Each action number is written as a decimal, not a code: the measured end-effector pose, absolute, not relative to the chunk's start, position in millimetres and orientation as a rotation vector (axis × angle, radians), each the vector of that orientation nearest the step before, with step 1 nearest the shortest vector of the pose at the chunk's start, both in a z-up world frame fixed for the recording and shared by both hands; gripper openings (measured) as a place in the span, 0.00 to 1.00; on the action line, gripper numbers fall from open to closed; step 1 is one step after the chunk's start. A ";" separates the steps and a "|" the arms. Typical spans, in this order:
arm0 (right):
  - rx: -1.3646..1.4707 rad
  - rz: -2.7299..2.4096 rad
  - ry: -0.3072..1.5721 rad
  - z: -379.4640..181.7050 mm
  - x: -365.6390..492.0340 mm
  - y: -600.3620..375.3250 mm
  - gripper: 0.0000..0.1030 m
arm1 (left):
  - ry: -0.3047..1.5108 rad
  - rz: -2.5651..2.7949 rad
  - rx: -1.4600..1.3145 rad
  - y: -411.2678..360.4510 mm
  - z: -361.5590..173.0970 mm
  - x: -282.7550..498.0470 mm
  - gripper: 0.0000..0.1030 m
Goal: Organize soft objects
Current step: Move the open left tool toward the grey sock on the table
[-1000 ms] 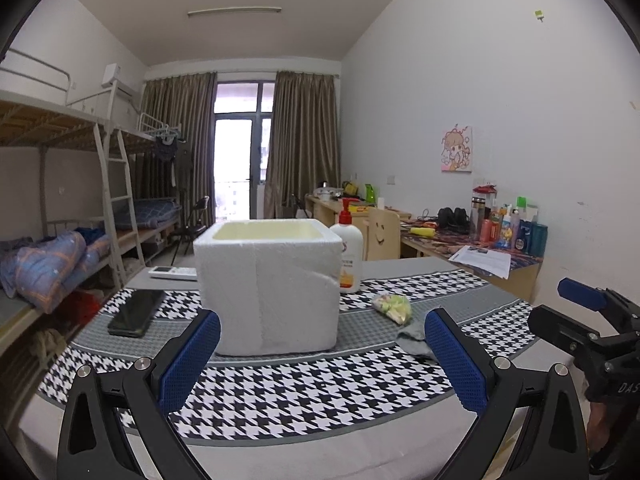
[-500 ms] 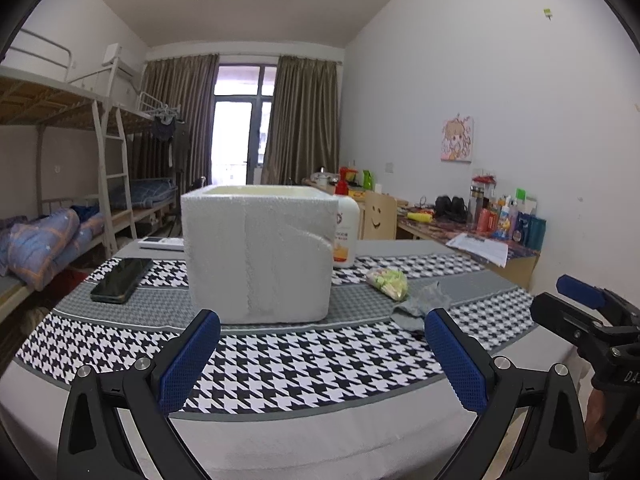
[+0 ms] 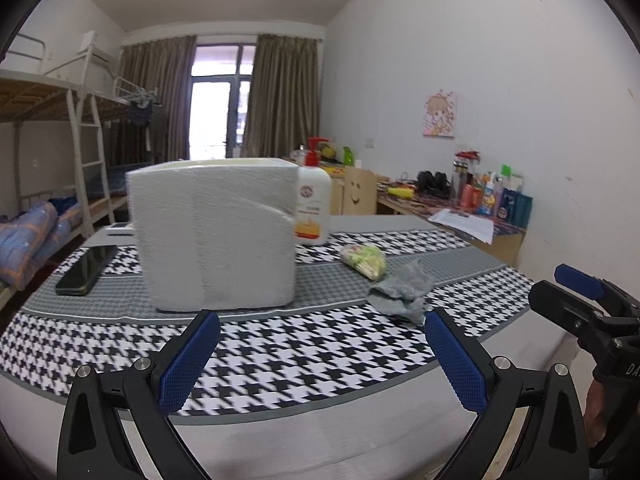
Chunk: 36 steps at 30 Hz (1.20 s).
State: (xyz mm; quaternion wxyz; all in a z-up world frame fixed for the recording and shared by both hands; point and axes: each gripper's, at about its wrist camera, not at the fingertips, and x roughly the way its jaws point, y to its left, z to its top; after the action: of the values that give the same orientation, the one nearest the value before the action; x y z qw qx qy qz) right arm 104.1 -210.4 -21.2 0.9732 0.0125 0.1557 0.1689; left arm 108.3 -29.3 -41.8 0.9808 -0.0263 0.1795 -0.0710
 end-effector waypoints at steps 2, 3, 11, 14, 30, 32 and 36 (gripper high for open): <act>0.026 0.323 0.320 -23.3 107.0 -215.7 1.00 | 0.370 -0.158 -0.050 -35.0 -43.1 113.3 0.99; 0.030 0.317 0.324 -23.7 108.6 -218.0 1.00 | 0.376 -0.164 -0.048 -37.7 -43.9 115.6 0.99; 0.061 0.284 0.354 -27.1 124.4 -236.9 1.00 | 0.422 -0.206 -0.032 -54.8 -46.7 136.8 0.99; 0.060 0.279 0.364 -28.1 131.0 -241.7 1.00 | 0.439 -0.215 -0.029 -62.7 -47.2 146.3 0.99; 0.114 0.255 0.413 -40.5 165.9 -272.2 1.00 | 0.548 -0.259 0.013 -101.5 -57.0 194.6 0.99; 0.117 0.252 0.419 -42.2 168.8 -275.5 1.00 | 0.559 -0.262 0.019 -105.8 -58.5 199.1 0.99; 0.126 0.247 0.434 -45.5 173.7 -281.1 1.00 | 0.583 -0.263 0.028 -112.6 -61.9 208.0 0.99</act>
State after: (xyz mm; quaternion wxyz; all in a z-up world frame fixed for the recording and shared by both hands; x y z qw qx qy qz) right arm 173.7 -281.1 -45.5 0.9670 0.0621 0.2147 0.1221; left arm 208.0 -112.6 -61.9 0.9492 0.0138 0.2866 -0.1292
